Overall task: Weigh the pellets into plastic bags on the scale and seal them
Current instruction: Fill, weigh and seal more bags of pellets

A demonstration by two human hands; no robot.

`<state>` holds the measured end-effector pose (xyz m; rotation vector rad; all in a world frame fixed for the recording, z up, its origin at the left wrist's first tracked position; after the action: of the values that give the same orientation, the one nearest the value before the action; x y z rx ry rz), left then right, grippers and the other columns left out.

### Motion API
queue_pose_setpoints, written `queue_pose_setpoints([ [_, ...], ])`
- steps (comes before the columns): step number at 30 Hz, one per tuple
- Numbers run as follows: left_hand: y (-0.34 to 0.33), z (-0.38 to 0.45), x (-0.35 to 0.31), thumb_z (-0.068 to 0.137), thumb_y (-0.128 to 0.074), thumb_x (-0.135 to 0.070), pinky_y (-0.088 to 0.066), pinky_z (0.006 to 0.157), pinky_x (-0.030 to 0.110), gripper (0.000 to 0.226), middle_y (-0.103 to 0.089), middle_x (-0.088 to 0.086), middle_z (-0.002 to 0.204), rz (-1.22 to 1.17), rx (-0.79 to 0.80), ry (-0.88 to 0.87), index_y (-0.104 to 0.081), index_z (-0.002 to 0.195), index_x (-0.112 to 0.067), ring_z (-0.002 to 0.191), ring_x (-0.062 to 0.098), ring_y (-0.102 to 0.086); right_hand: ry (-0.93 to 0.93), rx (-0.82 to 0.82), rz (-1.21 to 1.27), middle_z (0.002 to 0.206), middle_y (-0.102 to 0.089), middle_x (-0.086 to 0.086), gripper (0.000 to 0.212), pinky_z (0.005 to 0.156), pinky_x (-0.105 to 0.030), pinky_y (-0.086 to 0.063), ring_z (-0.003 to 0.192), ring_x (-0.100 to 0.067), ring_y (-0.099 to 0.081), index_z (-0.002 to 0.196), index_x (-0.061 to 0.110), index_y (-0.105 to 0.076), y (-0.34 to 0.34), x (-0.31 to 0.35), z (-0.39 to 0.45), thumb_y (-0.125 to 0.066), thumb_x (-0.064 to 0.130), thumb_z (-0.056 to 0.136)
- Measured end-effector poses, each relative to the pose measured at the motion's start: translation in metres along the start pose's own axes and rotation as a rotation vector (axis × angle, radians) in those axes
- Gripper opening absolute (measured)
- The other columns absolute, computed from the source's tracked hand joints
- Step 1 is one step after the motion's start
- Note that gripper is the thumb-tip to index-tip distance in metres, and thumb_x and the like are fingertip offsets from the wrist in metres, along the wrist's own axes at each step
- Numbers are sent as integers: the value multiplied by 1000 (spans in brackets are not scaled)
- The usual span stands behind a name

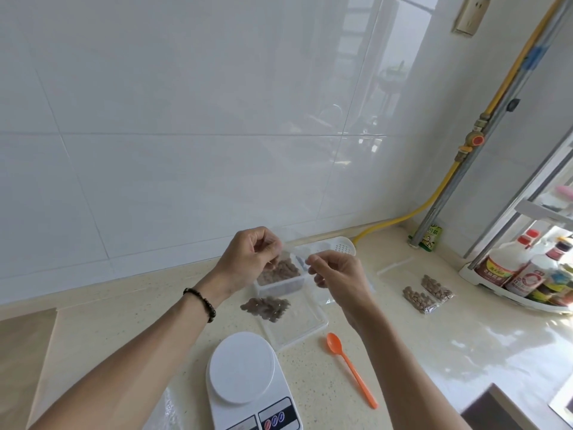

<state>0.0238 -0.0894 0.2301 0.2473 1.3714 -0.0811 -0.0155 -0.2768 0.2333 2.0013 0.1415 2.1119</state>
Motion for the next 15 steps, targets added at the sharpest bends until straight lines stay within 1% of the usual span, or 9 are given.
queue_pose_setpoints([
  [3,0,2,0,92,-63,-9,-56,68,27,11,-66,0,68,-9,81,64,-66,83,-4,68,15,-62,45,-62,-130,64,-64,3,23,62,-31,-44,63,-13,-53,70,20,-73,-1,-6,7,-66,15,92],
  [5,-4,3,-1,91,-65,-9,-54,65,23,11,-67,-4,65,33,103,57,-68,82,-6,65,12,-61,72,-53,-177,66,-62,-4,22,61,-31,-42,63,-14,-50,70,16,-72,-2,-8,10,-67,17,91],
  [7,-11,6,0,91,-65,-9,-51,61,20,12,-66,-8,60,80,81,19,-69,80,-6,60,9,-58,66,-15,-132,67,-62,-8,20,63,-31,-43,63,-14,-51,72,8,-73,0,-10,13,-68,16,90],
  [10,-23,14,5,91,-65,-9,-49,57,20,14,-63,-10,56,109,3,9,-68,77,-9,55,7,-55,12,21,38,67,-66,-5,19,65,-27,-48,63,-14,-56,78,1,-73,10,-13,14,-67,14,91],
  [12,-30,23,10,90,-66,-10,-50,57,23,14,-63,-8,56,96,-17,35,-68,77,-10,54,7,-56,-10,-12,101,68,-67,-5,17,65,-27,-49,63,-15,-58,81,4,-74,20,-18,17,-65,13,92],
  [15,-46,39,17,90,-66,-11,-52,59,28,12,-64,-2,60,75,35,84,-69,80,-4,56,13,-57,8,-103,-10,68,-68,-2,18,66,-30,-51,64,-13,-59,78,11,-75,39,-31,27,-65,15,93],
])
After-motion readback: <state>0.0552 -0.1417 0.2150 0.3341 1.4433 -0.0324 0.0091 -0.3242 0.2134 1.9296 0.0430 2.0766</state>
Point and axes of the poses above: each hand's wrist, its own z-axis towards the middle knuckle, its own y-axis out of the back of the hand, x = y × z, the point moved 1 cm from there along z, towards the middle knuckle
